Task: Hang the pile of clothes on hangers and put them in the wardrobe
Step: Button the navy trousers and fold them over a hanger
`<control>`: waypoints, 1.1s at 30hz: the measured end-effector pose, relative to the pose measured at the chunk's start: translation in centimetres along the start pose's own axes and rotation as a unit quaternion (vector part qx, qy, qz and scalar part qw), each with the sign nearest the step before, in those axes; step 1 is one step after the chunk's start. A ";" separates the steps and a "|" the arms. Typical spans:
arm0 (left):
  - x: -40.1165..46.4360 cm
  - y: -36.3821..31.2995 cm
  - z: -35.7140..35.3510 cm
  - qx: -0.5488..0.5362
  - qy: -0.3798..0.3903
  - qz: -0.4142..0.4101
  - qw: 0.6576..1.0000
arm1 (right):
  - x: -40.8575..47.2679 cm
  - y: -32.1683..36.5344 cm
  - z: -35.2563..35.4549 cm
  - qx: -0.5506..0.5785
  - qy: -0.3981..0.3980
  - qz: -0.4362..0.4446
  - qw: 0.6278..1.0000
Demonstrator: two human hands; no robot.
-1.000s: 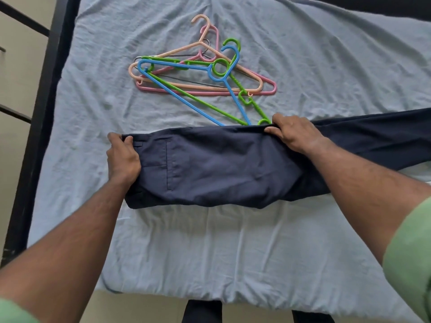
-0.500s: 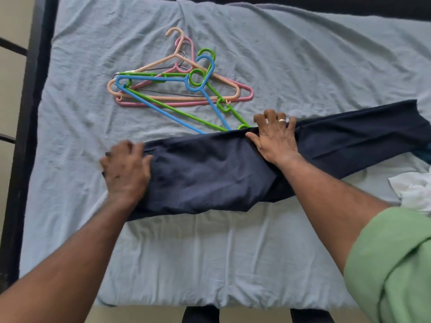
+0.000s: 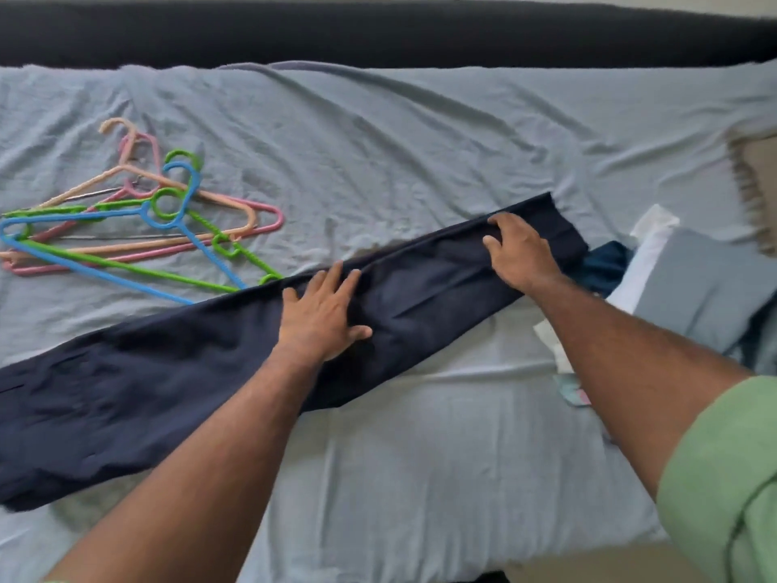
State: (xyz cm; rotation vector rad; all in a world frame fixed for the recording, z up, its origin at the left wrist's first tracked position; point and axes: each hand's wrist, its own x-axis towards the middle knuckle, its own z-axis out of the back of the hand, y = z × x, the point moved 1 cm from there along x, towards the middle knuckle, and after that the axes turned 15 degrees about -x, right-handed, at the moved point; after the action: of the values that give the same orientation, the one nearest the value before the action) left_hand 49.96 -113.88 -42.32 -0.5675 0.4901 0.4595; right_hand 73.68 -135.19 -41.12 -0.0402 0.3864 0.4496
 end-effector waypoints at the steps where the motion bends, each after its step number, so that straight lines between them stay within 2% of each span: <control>1: 0.8 -0.8 -0.2 0.006 0.012 0.018 1.000 | 0.4 -2.2 0.6 0.000 -0.004 -0.016 1.000; 4: 2.4 -2.5 -0.9 0.012 0.036 0.078 0.996 | 1.6 -8.0 1.6 0.012 0.009 -0.062 0.998; 8: 3.2 -4.3 -2.2 0.041 0.036 0.114 0.992 | 3.2 -12.8 1.8 0.047 0.073 -0.106 0.991; 12: 4.0 -5.1 -2.5 0.052 0.046 0.133 0.989 | 5.0 -14.1 1.0 0.111 0.111 -0.139 0.978; 18: 4.8 -5.9 -2.4 0.082 0.068 0.149 0.983 | 7.6 -15.5 -0.5 0.084 0.160 -0.178 0.967; 21: 5.1 -6.2 -2.4 0.102 0.070 0.152 0.981 | 7.9 -16.8 -0.5 0.161 0.183 -0.155 0.957; 24: 5.3 -6.3 -2.6 0.110 0.074 0.153 0.979 | 7.5 -17.0 0.1 0.237 0.153 -0.104 0.954; 28: 5.6 -6.4 -2.6 0.118 0.069 0.150 0.979 | 7.6 -17.1 1.5 0.195 0.080 -0.065 0.975; 33: 5.3 -6.1 -2.9 0.103 0.062 0.142 0.983 | 6.4 -16.4 2.7 0.225 0.020 -0.063 0.972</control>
State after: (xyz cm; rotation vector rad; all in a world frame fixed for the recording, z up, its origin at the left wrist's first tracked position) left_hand 56.56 -118.73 -44.97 -0.3278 0.7331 0.6391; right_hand 87.01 -146.98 -41.76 0.3659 0.5146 0.2277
